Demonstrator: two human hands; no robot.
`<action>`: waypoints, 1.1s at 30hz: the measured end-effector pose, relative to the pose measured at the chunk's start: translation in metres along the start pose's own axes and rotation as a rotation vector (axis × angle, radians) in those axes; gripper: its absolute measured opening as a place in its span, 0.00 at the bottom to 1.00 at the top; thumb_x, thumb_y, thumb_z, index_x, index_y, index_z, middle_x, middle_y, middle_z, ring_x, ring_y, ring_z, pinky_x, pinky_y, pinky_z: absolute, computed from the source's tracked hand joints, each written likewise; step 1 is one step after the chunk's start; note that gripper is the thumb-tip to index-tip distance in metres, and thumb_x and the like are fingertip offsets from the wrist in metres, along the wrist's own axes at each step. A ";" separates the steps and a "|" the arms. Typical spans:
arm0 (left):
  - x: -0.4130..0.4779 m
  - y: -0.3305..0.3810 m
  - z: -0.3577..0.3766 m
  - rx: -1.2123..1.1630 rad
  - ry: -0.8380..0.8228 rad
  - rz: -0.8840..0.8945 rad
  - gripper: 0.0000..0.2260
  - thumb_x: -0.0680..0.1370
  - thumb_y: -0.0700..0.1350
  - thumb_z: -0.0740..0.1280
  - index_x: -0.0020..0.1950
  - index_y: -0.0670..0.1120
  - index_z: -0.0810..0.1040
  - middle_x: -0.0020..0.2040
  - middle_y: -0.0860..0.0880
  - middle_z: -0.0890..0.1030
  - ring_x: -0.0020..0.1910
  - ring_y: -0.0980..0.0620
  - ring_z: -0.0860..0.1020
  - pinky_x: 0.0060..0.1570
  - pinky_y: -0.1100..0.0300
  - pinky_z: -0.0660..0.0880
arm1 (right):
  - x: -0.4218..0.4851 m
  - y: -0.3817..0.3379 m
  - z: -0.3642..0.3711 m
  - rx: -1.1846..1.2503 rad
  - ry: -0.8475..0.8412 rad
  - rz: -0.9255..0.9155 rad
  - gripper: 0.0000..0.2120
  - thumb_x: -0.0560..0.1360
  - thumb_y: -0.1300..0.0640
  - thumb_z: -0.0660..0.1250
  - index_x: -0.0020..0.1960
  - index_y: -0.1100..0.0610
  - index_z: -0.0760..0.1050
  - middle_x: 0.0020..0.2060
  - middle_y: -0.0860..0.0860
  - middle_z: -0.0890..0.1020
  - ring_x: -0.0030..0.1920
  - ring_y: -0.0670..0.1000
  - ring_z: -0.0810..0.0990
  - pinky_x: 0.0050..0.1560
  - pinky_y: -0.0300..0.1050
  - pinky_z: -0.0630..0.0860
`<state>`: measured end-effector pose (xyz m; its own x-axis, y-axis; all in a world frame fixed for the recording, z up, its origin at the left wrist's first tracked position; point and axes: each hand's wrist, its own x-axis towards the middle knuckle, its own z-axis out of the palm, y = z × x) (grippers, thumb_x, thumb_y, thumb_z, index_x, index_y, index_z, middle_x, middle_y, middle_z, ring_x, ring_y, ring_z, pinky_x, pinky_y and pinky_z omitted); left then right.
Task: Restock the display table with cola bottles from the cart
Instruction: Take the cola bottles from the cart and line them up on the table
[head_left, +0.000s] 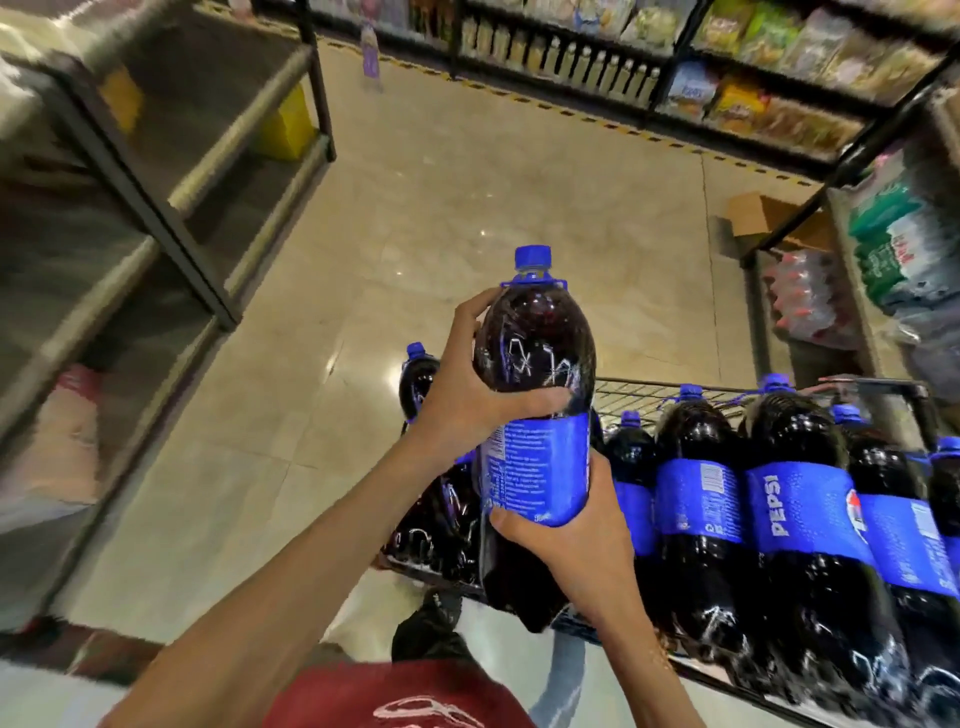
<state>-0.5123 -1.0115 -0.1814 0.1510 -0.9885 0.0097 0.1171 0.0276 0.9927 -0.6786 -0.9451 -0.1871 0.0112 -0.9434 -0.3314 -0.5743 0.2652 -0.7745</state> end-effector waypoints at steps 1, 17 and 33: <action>-0.007 0.006 -0.020 -0.004 0.033 0.023 0.46 0.61 0.43 0.83 0.74 0.50 0.64 0.68 0.50 0.76 0.65 0.54 0.78 0.64 0.58 0.75 | -0.003 -0.011 0.013 -0.006 -0.019 -0.036 0.40 0.48 0.33 0.77 0.57 0.30 0.65 0.49 0.28 0.78 0.50 0.34 0.79 0.53 0.46 0.78; -0.173 0.071 -0.324 0.086 0.646 0.190 0.46 0.60 0.45 0.81 0.73 0.42 0.63 0.67 0.48 0.75 0.62 0.57 0.78 0.59 0.62 0.75 | -0.086 -0.143 0.270 -0.099 -0.526 -0.445 0.45 0.52 0.37 0.80 0.64 0.37 0.64 0.54 0.36 0.80 0.51 0.41 0.82 0.54 0.53 0.80; -0.321 0.091 -0.479 0.232 1.263 0.190 0.46 0.61 0.39 0.82 0.74 0.47 0.64 0.67 0.54 0.75 0.64 0.59 0.77 0.63 0.62 0.75 | -0.163 -0.221 0.461 -0.175 -1.075 -0.725 0.46 0.55 0.38 0.83 0.68 0.43 0.66 0.54 0.34 0.79 0.52 0.36 0.80 0.52 0.44 0.83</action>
<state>-0.0803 -0.6207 -0.1512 0.9766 -0.1451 0.1590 -0.1609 -0.0011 0.9870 -0.1761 -0.7584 -0.2105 0.9582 -0.2084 -0.1959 -0.2586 -0.3385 -0.9048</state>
